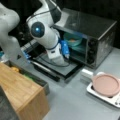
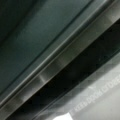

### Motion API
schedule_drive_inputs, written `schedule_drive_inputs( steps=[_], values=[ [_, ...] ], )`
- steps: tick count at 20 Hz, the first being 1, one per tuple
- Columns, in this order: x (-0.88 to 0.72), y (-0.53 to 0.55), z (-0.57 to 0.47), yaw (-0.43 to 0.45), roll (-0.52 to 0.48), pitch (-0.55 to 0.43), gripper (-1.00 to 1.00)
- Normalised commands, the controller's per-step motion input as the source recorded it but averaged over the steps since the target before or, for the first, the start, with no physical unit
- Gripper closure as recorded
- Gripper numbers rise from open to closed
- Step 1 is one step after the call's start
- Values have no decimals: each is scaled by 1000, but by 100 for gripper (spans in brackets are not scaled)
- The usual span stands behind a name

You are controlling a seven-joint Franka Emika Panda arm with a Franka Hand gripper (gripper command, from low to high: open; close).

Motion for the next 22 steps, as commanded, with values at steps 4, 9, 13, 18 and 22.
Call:
schedule_drive_inputs(
  steps=[4,9,13,18,22],
  values=[
    [-104,223,-41,129,175,13,-100],
    [-119,170,-39,90,160,-9,-100],
    [-130,187,-48,11,160,-25,-100],
    [-109,358,-64,-67,155,-29,-100],
    [-61,533,-101,-149,142,-72,-100]
  ],
)
